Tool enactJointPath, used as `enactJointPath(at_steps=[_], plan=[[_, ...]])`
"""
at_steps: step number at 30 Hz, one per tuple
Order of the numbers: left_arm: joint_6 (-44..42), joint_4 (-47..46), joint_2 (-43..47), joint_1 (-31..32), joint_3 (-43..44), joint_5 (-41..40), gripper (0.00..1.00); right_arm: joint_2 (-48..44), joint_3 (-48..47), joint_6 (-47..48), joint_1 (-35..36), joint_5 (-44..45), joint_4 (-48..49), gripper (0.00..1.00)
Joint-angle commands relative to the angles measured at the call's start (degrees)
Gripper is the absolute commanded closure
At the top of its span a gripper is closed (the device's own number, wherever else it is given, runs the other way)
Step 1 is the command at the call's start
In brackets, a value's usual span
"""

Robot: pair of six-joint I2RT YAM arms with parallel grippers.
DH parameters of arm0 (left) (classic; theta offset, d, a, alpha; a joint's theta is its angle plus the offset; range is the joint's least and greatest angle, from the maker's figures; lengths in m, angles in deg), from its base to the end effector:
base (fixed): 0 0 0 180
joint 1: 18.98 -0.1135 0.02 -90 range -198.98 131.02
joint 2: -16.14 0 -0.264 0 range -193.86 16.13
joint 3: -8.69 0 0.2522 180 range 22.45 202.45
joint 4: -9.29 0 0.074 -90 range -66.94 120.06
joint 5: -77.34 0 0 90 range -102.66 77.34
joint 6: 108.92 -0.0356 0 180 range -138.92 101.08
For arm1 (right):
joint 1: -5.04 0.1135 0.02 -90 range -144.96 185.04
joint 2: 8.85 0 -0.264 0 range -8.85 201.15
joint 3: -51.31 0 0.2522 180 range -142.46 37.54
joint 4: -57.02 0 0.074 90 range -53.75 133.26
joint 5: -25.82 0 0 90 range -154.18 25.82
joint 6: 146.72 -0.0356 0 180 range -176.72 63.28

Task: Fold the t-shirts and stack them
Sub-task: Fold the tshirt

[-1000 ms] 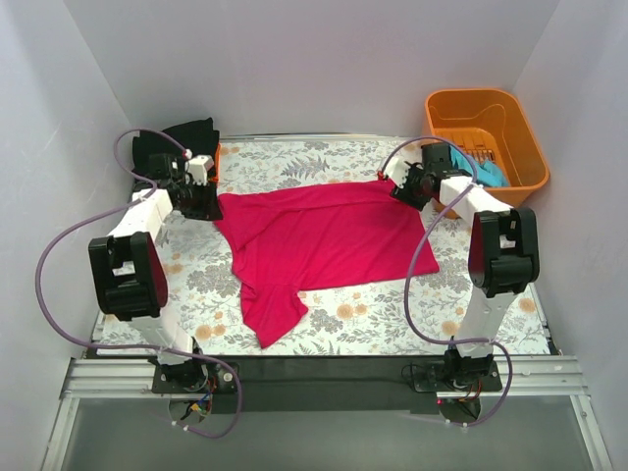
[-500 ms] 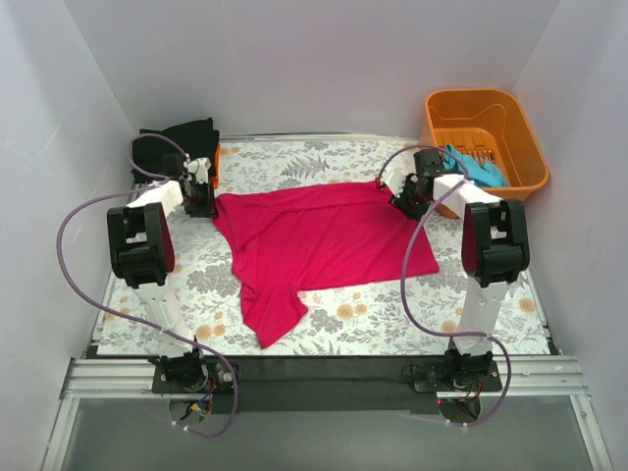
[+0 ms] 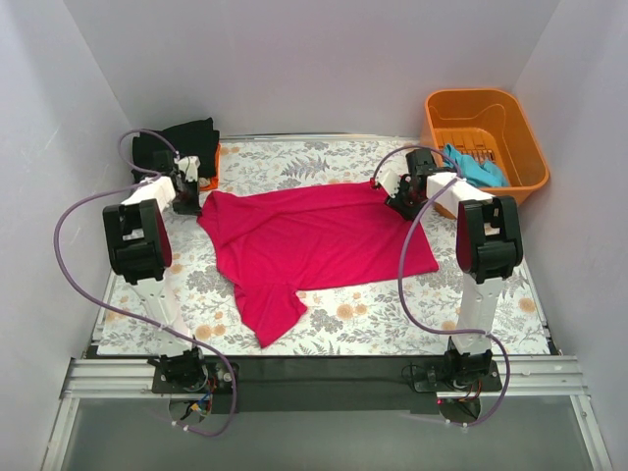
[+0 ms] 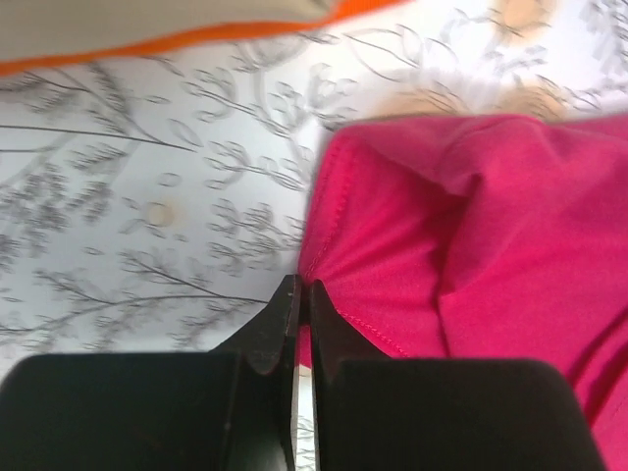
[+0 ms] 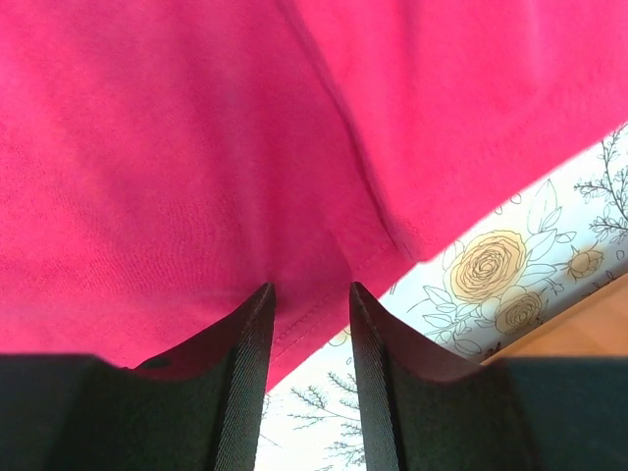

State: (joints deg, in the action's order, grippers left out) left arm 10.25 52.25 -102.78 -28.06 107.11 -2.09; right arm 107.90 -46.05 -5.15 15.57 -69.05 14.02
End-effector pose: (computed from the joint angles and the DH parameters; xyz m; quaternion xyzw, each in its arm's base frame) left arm 0.4282 0.0618 0.1587 -0.2976 0.9226 -0.1281 0.2094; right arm 0.4197 0.0811 0.1685 -0.5091 0.8260 -0.0449 0.2377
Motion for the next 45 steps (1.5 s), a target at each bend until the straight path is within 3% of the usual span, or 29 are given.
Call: enactJointPath(at_steps=[1, 9, 12, 14, 18, 24, 30, 35, 41, 45], plan=[[-3.15, 1.83, -1.58, -1.90, 3.22, -3.11, 1.00, 1.82, 1.24, -1.47, 0.20, -0.67, -4.87, 0.62], [-2.19, 6.75, -9.04, -0.15, 15.08, 2.35, 0.95, -2.93, 1.94, -4.90, 2.04, -6.47, -8.37, 0.55], [-0.96, 9.82, -11.33, 0.12, 21.06, 3.49, 0.81, -4.86, 0.80, -6.57, 2.57, -8.05, -9.87, 0.52], [-0.43, 11.06, -10.47, 0.12, 22.38, 3.76, 0.66, -6.61, 0.18, -6.57, 2.48, -7.19, -10.49, 0.52], [-0.34, 9.57, -3.71, -0.06, 19.24, 4.11, 0.61, -10.39, 2.02, -5.61, 2.31, -6.30, -11.37, 0.51], [-4.55, 14.84, 8.68, -0.15, 11.60, 6.75, 0.64, -15.14, 7.03, -4.03, 2.31, -4.46, -12.51, 0.51], [-8.42, 17.48, 17.73, -0.06, -5.62, 7.80, 0.67, -15.68, 11.60, -3.23, 2.31, -2.78, -13.22, 0.56], [-7.90, 14.67, 20.03, 0.38, -15.73, 8.24, 0.80, -13.39, 12.40, -4.29, 2.40, -3.23, -13.13, 0.70], [-8.25, 10.80, 19.68, 0.03, -23.48, 1.05, 0.87, -10.84, 15.21, -4.90, 2.31, -1.29, -12.60, 0.73], [-10.70, 10.36, 21.26, -3.38, -25.25, -2.48, 0.89, -12.77, 17.49, -4.90, 2.75, -1.64, -13.04, 0.71]])
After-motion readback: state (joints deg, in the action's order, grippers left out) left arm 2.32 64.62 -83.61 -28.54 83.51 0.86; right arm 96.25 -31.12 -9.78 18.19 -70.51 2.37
